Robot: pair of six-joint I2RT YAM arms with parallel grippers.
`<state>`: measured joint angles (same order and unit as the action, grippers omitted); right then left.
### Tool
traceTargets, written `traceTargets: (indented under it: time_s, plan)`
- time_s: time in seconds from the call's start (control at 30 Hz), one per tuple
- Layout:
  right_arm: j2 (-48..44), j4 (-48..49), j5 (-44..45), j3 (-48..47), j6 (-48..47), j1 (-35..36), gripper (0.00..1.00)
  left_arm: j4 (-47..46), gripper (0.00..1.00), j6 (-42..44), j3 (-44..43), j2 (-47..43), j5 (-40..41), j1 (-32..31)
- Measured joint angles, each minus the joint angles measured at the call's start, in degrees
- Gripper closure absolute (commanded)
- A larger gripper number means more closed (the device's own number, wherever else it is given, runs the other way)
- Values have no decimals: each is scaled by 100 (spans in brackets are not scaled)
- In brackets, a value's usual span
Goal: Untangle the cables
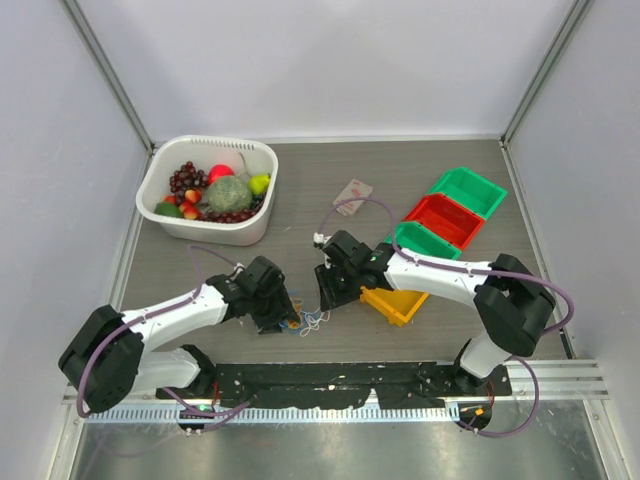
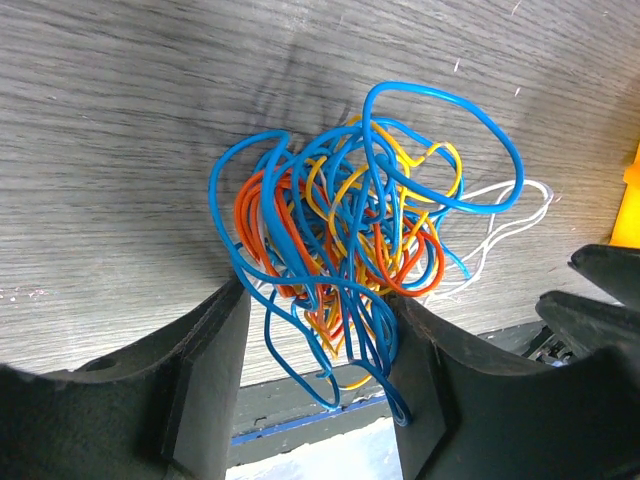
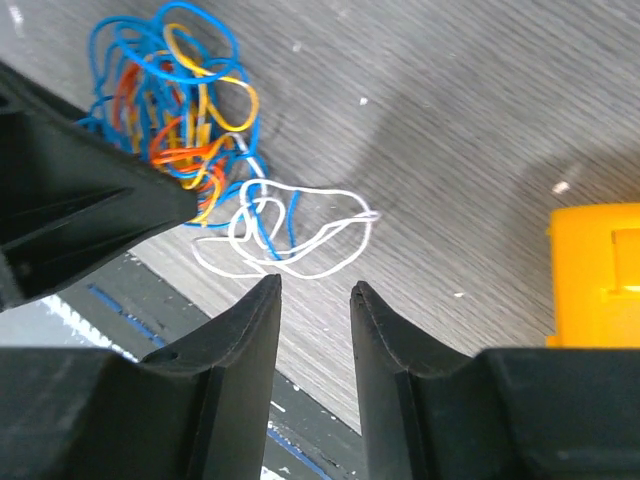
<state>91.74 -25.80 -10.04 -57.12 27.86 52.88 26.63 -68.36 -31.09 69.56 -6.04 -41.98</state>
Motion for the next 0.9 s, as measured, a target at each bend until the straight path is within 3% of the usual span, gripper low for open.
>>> traceTargets:
  time_s: [0.13,0.3,0.73,0.9]
  plan:
    - [-61,275,-433,76,-164,24,67,-13,43,-4,39,-68,4,0]
    - [9,603,-951,133,-280,111,66,-13,43,-22,105,-164,7,0]
    - [568,918,-1220,133,-422,286,69,-20,43,-142,195,-297,0,0]
    - [772,931,-1220,79,-466,330,96,-26,43,-192,201,-299,-2,0]
